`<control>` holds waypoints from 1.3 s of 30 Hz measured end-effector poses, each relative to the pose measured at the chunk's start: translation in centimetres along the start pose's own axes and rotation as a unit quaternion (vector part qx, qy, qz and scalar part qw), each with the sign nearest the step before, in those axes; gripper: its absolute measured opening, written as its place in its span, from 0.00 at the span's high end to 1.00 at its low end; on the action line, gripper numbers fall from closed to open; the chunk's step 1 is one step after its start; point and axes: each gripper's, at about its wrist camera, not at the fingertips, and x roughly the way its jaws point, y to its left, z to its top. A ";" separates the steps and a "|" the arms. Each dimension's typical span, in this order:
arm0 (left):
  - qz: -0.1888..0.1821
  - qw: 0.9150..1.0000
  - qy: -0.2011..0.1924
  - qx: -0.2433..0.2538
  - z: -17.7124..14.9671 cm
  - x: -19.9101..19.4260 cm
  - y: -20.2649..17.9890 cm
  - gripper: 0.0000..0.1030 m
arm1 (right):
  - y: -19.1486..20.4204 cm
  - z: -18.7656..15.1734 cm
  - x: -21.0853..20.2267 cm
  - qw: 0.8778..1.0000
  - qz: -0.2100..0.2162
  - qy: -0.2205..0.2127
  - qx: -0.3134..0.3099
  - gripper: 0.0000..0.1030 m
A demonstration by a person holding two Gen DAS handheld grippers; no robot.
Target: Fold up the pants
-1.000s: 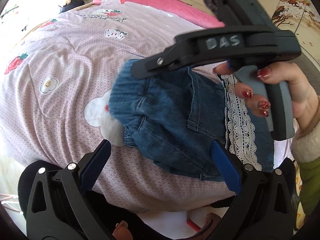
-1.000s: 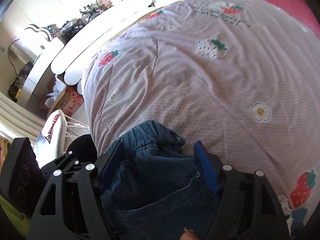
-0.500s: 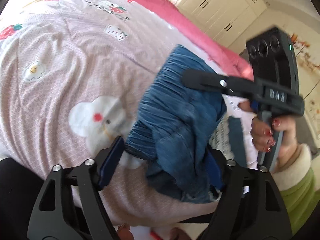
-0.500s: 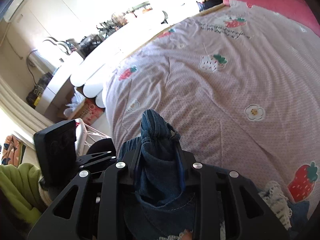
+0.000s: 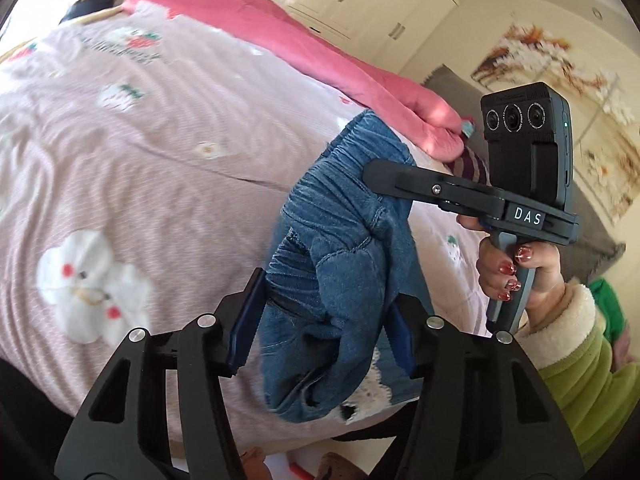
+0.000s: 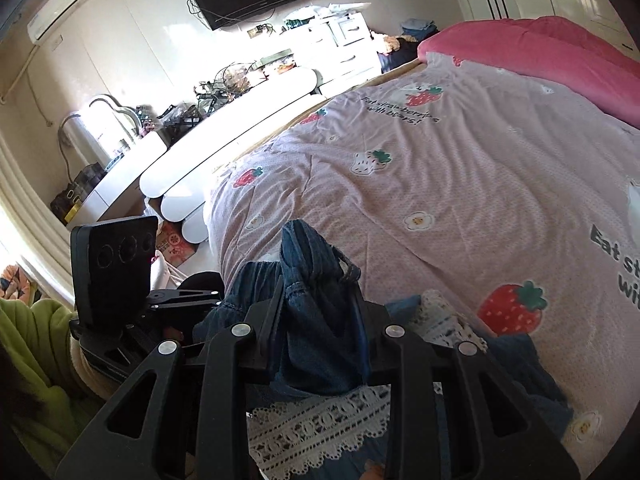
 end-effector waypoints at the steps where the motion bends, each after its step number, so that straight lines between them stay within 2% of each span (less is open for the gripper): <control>1: 0.004 1.000 0.002 0.010 -0.4 0.5 -0.9 0.54 | -0.4 -0.6 -0.7 1.000 -0.004 -0.006 0.004 0.74; 11: 0.045 0.993 0.003 0.108 -1.7 2.5 -6.3 0.47 | -2.9 -6.5 -5.2 0.997 -0.015 -0.050 0.062 0.66; 13: 0.045 0.992 0.002 0.117 -2.0 2.5 -7.0 0.45 | -3.4 -7.6 -5.9 0.995 -0.021 -0.059 0.077 0.60; 19: 0.032 0.990 0.012 0.138 -2.9 3.7 -8.8 0.43 | -4.6 -11.0 -7.7 0.989 -0.038 -0.074 0.122 0.51; 22: 0.020 0.988 0.015 0.151 -3.9 4.2 -9.9 0.38 | -5.0 -12.6 -8.0 0.986 -0.061 -0.069 0.139 0.45; 25: -0.017 0.986 0.042 0.158 -5.2 5.0 -11.0 0.35 | -5.2 -13.9 -8.0 0.982 -0.083 -0.064 0.159 0.43; 28: -0.030 0.984 0.051 0.168 -6.1 5.5 -11.5 0.34 | -5.1 -14.3 -8.7 0.978 -0.096 -0.073 0.170 0.43; 31: -0.081 0.985 0.049 0.146 -5.6 4.2 -11.1 0.33 | -3.9 -14.1 -10.3 0.977 -0.102 -0.093 0.161 0.43; 33: -0.096 0.985 0.038 0.138 -5.0 2.7 -10.7 0.31 | -2.9 -13.5 -11.0 0.978 -0.104 -0.101 0.150 0.42; 36: -0.081 0.989 0.007 0.122 -3.4 0.2 -9.1 0.25 | -0.9 -12.2 -11.4 0.982 -0.102 -0.103 0.119 0.41; 39: -0.007 0.993 -0.014 0.114 -1.4 -1.0 -6.8 0.21 | 1.1 -11.4 -10.5 0.987 -0.102 -0.092 0.086 0.41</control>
